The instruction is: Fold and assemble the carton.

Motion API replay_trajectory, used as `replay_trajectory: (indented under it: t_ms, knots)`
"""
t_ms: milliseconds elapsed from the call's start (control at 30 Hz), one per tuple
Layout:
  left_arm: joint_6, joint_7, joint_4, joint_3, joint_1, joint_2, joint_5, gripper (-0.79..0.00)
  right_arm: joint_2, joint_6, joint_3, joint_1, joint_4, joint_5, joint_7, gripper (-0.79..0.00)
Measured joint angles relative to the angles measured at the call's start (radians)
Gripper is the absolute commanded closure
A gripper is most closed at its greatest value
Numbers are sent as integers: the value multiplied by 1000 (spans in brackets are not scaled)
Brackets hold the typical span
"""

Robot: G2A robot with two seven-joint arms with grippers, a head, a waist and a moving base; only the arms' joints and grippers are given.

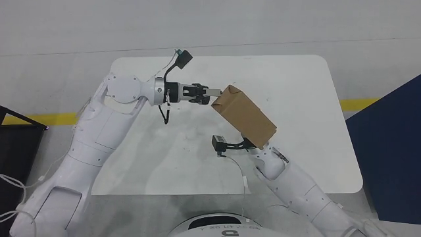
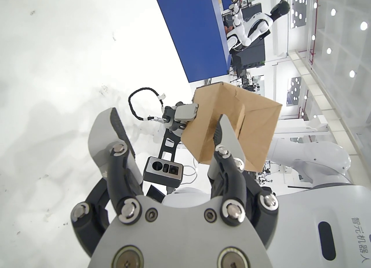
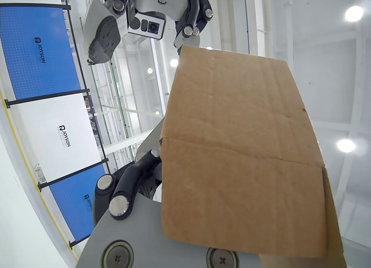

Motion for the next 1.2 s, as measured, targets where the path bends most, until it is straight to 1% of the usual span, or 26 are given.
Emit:
replay_trajectory:
  t_ms: [233,300,367,400,467,600,700,833,900,1000,1033,1100,1133,1200]
  knots:
    - [-13,-8,23,34,-30,-10,-8,-665,2,0,5,-6,-3,0,-3,0]
    - [-11,-6,21,36,-32,-10,1,-699,3,0,6,-7,-1,0,-5,0]
    - [-9,-3,16,32,-30,-8,4,-767,3,0,8,-6,1,0,-8,0]
    - [-9,1,14,27,-27,-7,3,-785,4,0,10,-6,2,0,-10,0]
    - [-11,8,11,7,-14,-2,-8,-785,7,0,21,-2,11,0,-17,0]
    - [-17,19,14,-60,37,14,-54,-785,21,0,78,7,29,-4,-60,0]
    - [-29,22,17,-135,97,30,-111,-785,23,0,87,7,30,-6,-63,0]
    - [-63,31,3,-253,205,50,-242,-785,22,0,85,7,29,-6,-62,0]
    - [-68,32,-1,-288,243,55,-283,-785,24,-15,98,10,27,-21,-68,0]
    - [-67,31,-2,-288,244,55,-282,-785,32,-152,160,10,-16,-132,-60,0]
    - [-67,31,-2,-287,243,55,-280,-785,37,-221,182,8,-28,-173,-75,0]
    - [-67,31,-2,-286,242,55,-280,-785,49,-353,212,13,-44,-247,-153,0]
    - [-67,31,-2,-287,242,55,-280,-785,55,-447,235,10,-69,-282,-221,0]
    - [-67,31,-2,-287,243,55,-280,-785,65,-574,275,0,-127,-301,-300,0]
